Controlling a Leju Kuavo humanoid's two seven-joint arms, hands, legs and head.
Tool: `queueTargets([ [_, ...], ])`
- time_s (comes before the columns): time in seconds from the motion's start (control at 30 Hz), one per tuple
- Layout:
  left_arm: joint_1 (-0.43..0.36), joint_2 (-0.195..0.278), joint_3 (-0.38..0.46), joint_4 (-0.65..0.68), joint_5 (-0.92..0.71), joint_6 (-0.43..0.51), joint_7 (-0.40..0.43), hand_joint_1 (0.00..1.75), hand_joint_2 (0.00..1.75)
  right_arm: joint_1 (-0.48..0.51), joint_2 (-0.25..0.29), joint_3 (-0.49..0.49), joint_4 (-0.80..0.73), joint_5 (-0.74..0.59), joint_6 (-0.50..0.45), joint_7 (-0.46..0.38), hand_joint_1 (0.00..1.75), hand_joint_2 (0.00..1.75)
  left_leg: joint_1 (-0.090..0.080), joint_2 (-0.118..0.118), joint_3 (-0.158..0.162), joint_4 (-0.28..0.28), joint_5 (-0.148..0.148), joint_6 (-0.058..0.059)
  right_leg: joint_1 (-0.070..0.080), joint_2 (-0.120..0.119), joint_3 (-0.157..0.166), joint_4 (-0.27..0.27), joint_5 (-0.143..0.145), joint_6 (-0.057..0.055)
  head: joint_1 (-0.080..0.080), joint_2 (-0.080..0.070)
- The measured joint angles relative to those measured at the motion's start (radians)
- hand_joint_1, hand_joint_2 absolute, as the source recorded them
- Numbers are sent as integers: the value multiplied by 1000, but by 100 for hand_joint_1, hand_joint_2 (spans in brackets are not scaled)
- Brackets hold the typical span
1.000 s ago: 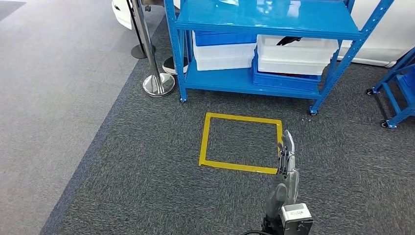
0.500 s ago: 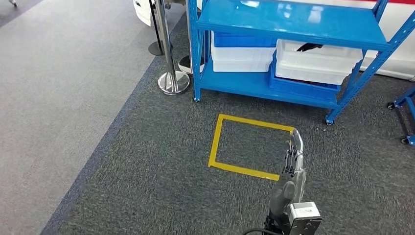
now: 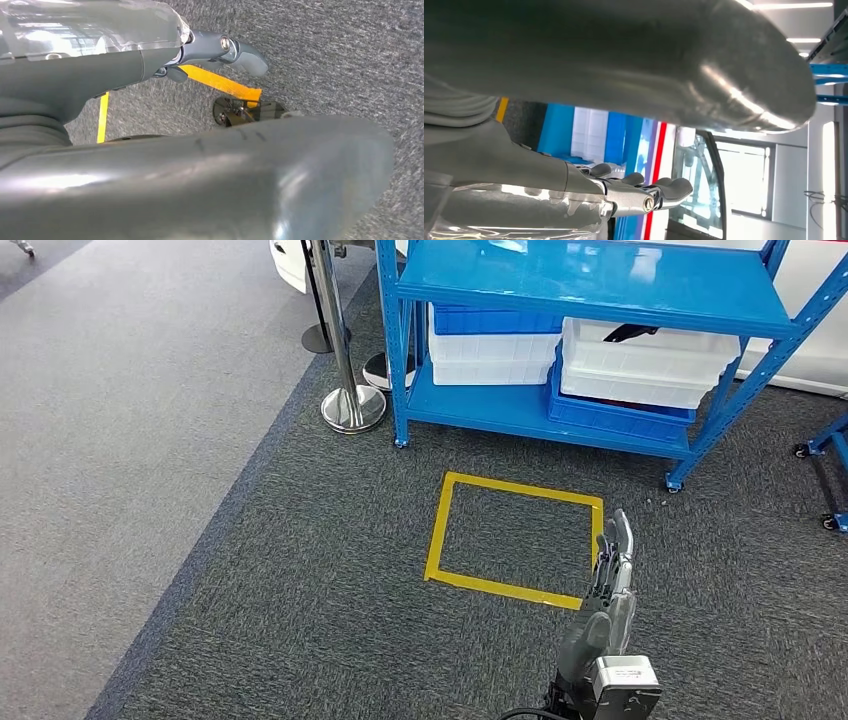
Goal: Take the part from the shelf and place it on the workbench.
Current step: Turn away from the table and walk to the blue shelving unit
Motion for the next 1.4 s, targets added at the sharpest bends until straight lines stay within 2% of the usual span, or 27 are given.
queueTargets([
  [0.07, -1, -1, 0, 0, -4, 0, 0, 0, 0, 1, 0, 0, -13, -3, -15, 0, 0, 0, 4, 4, 10, -19, 10, 3, 3, 2, 2, -1, -1, 7, 0, 0],
  [0.1, -1, -1, 0, 0, -4, 0, 0, 0, 0, 1, 0, 0, -20, -3, -23, 0, 0, 0, 7, 8, 17, -31, 17, 6, 4, 3, -4, 15, -12, 10, 0, 0],
  [0.13, -2, -2, 0, 0, -4, 0, 0, 0, 0, 1, 0, 0, -24, -2, -30, -1, 0, 0, 11, 14, 24, -43, 23, 8, 6, 3, -20, 50, -33, 13, 0, 0],
  [0.2, -1, -2, 0, 0, -4, 0, 0, 0, 0, 4, 0, -1, -28, 0, -39, 0, 0, 0, 13, 26, 27, -49, 26, 11, 2, 3, -82, 171, -91, 19, 0, 0],
  [0.23, -1, -2, 0, 0, -4, 0, 0, 0, 0, 6, 0, -2, -29, 1, -41, 0, 0, 0, 13, 32, 27, -47, 24, 11, 0, 2, -113, 227, -109, 23, 0, 0],
  [0.27, -1, -2, 0, 0, -4, 0, 0, 0, 0, 8, 0, -4, -29, 1, -42, 0, 0, 0, 13, 39, 28, -45, 21, 10, -4, 2, -133, 256, -110, 27, 0, 0],
  [0.3, -1, -2, 0, 0, -4, 0, 0, 0, 0, 9, 0, -5, -30, 2, -43, 0, 0, 0, 13, 46, 29, -42, 17, 8, -8, 0, -134, 249, -91, 31, 0, 0],
  [0.37, -1, -2, 0, 0, -4, 0, 0, 0, 0, 10, 0, -5, -31, 2, -43, 0, 0, 0, 15, 60, 33, -31, 5, 0, -14, -21, -82, 131, -19, 36, 1, 0],
  [0.43, -1, -2, 0, 0, -4, 0, 0, 0, 0, 9, 0, -5, -32, 3, -43, 0, 0, 0, 12, 72, 34, -17, -11, -14, -13, -53, -33, 30, 19, 29, 0, 0],
  [0.47, -1, -1, 0, 0, -4, 0, 1, 0, 0, 9, 0, -5, -33, 4, -43, 0, 0, 0, 9, 78, 34, -12, -18, -21, -11, -61, -26, 13, 19, 22, 0, 0],
  [0.57, -3, -1, 0, 0, -4, 0, 1, 0, 0, 9, 0, -6, -38, 5, -52, 0, 0, 0, 11, 95, 41, -8, -29, -38, -9, -35, -31, 13, 16, 0, 0, 0],
  [0.63, -4, -1, 0, 0, -4, 0, 1, 0, 0, 7, 1, -6, -42, 6, -70, 0, 0, 0, 16, 73, 27, 38, -66, -48, -12, -15, -32, 10, 20, -12, 0, 0],
  [0.7, -3, -1, 0, 0, -5, 0, 1, 0, 0, 3, 1, -6, -44, 7, -88, 0, 0, 0, 20, 36, -27, 160, -135, -54, -12, 4, -35, 9, 23, -18, 0, 0],
  [0.73, -2, -1, 0, 0, -5, 0, 1, 0, 0, 2, 1, -6, -44, 7, -94, 0, 0, 0, 20, 28, -60, 227, -162, -55, -11, 15, -36, 10, 23, -19, 0, 0],
  [0.77, -1, -1, 0, 0, -6, 0, 1, 0, 0, 1, 1, -6, -44, 7, -98, 0, 0, 0, 20, 24, -85, 274, -174, -54, -9, 27, -36, 10, 23, -20, 0, 0],
  [0.8, 0, -1, 0, 0, -6, 0, 1, 0, 0, 1, 1, -6, -44, 7, -100, 0, 0, 0, 20, 23, -93, 284, -163, -52, -8, 40, -36, 10, 23, -20, 0, 0],
  [0.83, 0, -1, 0, 0, -6, 0, 1, 0, 0, 0, 1, -6, -44, 7, -101, 0, 0, 0, 20, 19, -82, 253, -133, -49, -8, 53, -35, 10, 24, -20, 0, 0],
  [0.87, 0, -1, 0, 0, -6, 0, 1, 0, 0, -1, 1, -6, -44, 7, -102, 0, 0, 0, 20, 9, -57, 191, -93, -44, -8, 67, -33, 10, 24, -19, 0, 0],
  [0.93, 0, 0, 0, 0, -6, 0, 1, 0, 0, -5, 1, -6, -44, 7, -102, 0, 0, 0, 21, -48, -3, 57, -33, -35, -9, 90, -34, 11, 26, -13, 0, 0],
  [1.0, 0, 0, 0, 0, -6, 0, 1, 0, 0, -7, 1, -5, -44, 7, -102, 0, 0, 0, 18, -82, 17, 2, -21, -28, -15, 113, -41, 9, 31, 2, 0, 0],
  [1.07, -1, 0, 1, 0, -6, 0, 1, 0, 0, -8, 1, -5, -44, 10, -103, 0, 0, 0, 16, -58, 21, -7, -15, -18, -20, 131, -45, 6, 37, 18, 0, 0],
  [1.13, -2, 0, 1, 0, -5, 0, 1, 0, 0, -9, 1, -5, -45, 14, -107, 0, 0, 0, 19, -30, 28, -21, -4, -4, -16, 91, -61, 34, 18, 25, 0, 0],
  [1.2, -1, 0, 1, 0, -5, 0, 1, 0, 0, -12, 1, -5, -46, 16, -110, 0, 0, 0, 17, 1, 30, -29, 0, 5, -11, 29, -112, 137, -43, 28, 2, 0],
  [1.27, 1, 0, 1, 0, -5, 0, 1, 0, 0, -13, 1, -5, -46, 17, -112, 0, 0, 0, 11, 33, 28, -28, -2, 9, -11, 8, -167, 253, -93, 32, 2, 0],
  [1.3, 1, 0, 1, 0, -5, 0, 1, 0, 0, -13, 1, -5, -45, 17, -113, 0, 0, 0, 9, 47, 28, -27, -3, 9, -11, 5, -174, 273, -94, 33, 2, 0],
  [1.33, 0, 0, 1, 0, -5, 0, 1, 0, 0, -13, 0, -5, -45, 18, -114, 0, 0, 0, 7, 58, 28, -26, -4, 8, -10, 2, -159, 253, -77, 32, 2, 0],
  [1.4, -3, 0, 1, 0, -5, 0, 1, 0, 0, -13, 1, -5, -45, 26, -116, 0, 0, 0, 5, 71, 31, -23, -9, 4, -8, -6, -81, 122, -23, 24, 2, 0],
])
